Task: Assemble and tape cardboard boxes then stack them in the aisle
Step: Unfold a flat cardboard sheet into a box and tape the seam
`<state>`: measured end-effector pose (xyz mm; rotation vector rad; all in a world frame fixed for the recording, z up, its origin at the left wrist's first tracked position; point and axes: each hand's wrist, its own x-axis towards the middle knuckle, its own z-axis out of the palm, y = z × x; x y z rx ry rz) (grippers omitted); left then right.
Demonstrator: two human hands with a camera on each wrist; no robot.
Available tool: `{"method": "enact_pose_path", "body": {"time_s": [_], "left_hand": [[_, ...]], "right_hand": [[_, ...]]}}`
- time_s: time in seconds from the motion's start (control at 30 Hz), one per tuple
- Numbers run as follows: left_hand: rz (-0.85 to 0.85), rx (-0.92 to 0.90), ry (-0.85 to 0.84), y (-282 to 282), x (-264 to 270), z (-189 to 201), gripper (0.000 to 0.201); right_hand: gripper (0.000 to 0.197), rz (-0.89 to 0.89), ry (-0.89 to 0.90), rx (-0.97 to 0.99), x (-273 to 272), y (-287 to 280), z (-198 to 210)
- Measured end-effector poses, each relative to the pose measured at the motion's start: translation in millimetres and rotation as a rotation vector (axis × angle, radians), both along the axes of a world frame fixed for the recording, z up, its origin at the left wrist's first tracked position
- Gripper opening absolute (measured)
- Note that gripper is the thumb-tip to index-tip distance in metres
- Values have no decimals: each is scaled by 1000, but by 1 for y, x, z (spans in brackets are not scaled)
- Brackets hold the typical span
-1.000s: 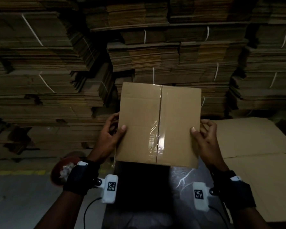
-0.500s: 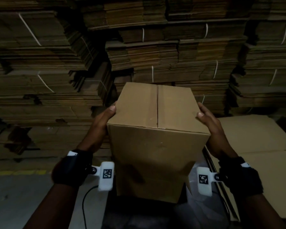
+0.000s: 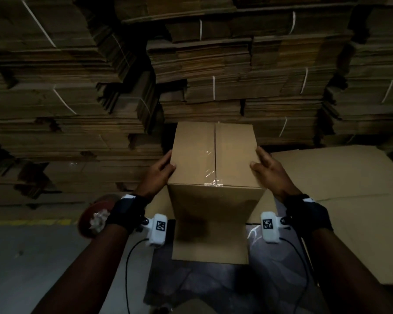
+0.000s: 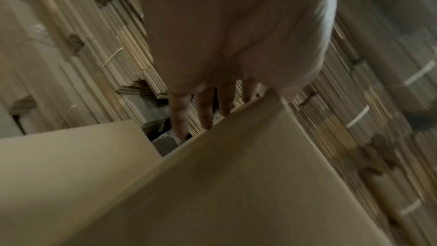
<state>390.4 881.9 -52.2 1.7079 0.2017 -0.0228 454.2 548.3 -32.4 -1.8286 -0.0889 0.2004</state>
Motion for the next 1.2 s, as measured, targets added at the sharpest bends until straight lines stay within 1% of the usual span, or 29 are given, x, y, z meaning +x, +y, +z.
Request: {"method": "enact_pose_path", "body": {"time_s": [0.1,0.13,0.2,0.23,0.27,0.3,0.37,0.43,0.6,0.63,0.7,0.9,1.0,1.07,1.13,1.2], "left_hand": [[-5,173,-7,-9,-9,0,55],[18,302,-46,-12,-10,1,52],[93,657,-218,-17,-12,2,40],[108,784,-323,-22,-15,3,35],[90,854,-407,-29,-18,1,34],[48,887,-475,-38,-22,-2,35],[-43,970,-550,-59,-34,-10,37],[-63,1049,-589,-69,-42,-23,44],[-118,1270,-573,-61,-41,-44,79],[-115,1293,-558,-62,-40,-45,82],[-75,1326,-580,-65,-36,-47,78],[30,1291,-776,-64,-28,-40,49],[62,1270,-811,-67,-26,-31,51],[111,1227,-839,-69,-25,-25,46],[146,1194,-815,-74,-23,-20,44],[161,1146,-727,-78,-23,-10,53]], "right_hand": [[73,14,-22,-156,-3,5,-5],[78,22,-43,-223,-5,9,-5],[86,41,-95,-371,-10,17,-4],[88,39,-113,-414,-12,21,-4],[89,27,-127,-428,-13,24,-6],[89,13,-133,-423,-13,25,-9],[89,-6,-125,-399,-11,25,-14],[89,-19,-116,-387,-10,24,-18],[88,-34,-131,-374,-9,24,-23],[88,-35,-130,-360,-8,24,-24],[89,-38,-128,-336,-7,24,-26],[88,-51,-135,-350,-8,24,-24],[89,-51,-126,-357,-8,24,-24],[88,-46,-125,-359,-10,25,-23],[87,-36,-129,-355,-11,25,-21],[87,-29,-129,-341,-12,25,-19]]}}
